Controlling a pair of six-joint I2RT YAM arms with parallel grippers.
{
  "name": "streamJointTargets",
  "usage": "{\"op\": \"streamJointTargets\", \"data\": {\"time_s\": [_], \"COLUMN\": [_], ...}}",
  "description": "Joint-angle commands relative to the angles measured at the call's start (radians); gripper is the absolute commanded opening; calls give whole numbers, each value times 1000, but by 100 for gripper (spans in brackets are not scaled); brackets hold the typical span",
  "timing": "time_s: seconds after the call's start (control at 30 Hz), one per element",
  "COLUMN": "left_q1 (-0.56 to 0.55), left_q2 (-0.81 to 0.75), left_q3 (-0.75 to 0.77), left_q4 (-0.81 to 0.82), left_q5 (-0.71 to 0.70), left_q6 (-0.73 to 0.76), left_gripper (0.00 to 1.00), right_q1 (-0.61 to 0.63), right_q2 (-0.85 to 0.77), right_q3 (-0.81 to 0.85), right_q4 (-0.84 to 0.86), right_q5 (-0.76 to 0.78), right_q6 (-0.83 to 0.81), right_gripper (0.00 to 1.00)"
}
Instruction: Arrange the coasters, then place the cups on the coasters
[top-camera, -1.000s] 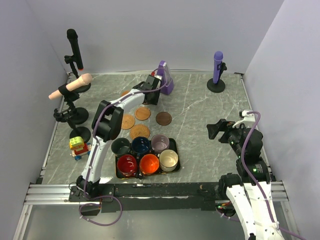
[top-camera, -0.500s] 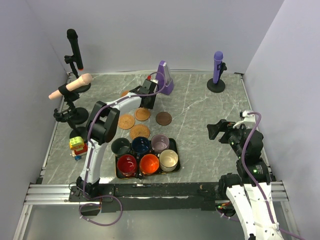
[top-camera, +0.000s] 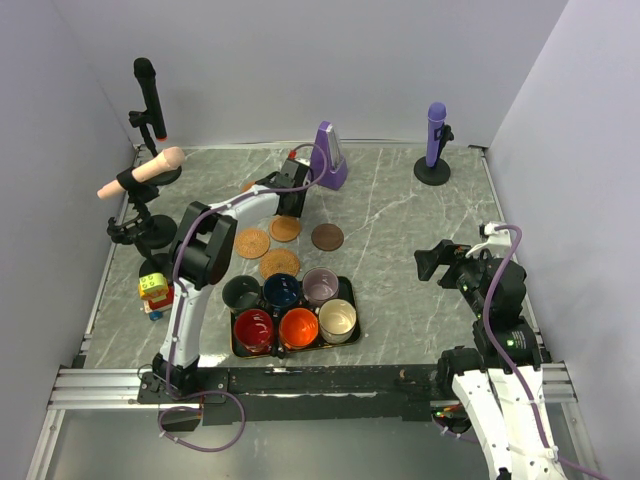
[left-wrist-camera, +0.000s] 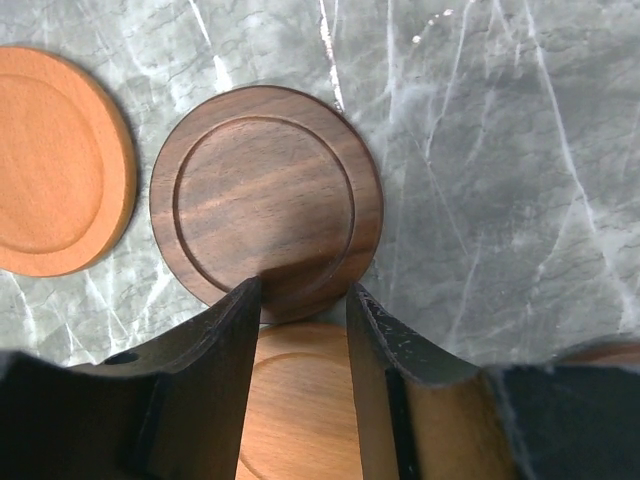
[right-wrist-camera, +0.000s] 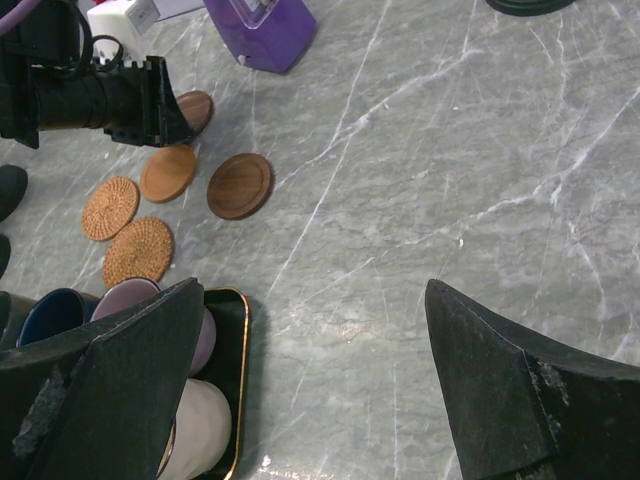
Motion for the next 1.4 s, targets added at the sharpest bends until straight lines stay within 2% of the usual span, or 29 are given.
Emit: {"op": "streamJointTargets", "data": {"time_s": [0.0,0.63,0.87,1.17,1.37], "left_q1": [17,25,2,-6,-27], "left_q2": [-11,-25,-85,-117,-214], "left_q3": [-34,-37,-81,-22,-29], "left_q4": [-87,-89,-23,-1,25], "left_q5": [-41,-73,-76,-76,-58], "left_q6": [-8,6,36,41,27], "left_gripper": [45,45,49,59,70], "right_q1": [-4,-6,-4,-6,-4], "right_q2": [-15,-6,4,10,16], "right_q3": [43,42,47,57,66], "right_q4": [16,19,18,7,0], "right_q5": [9,14,14,17,20], "right_q6": [6,6,3,-3,-9], "right_gripper": [97,98,98,98,98]}}
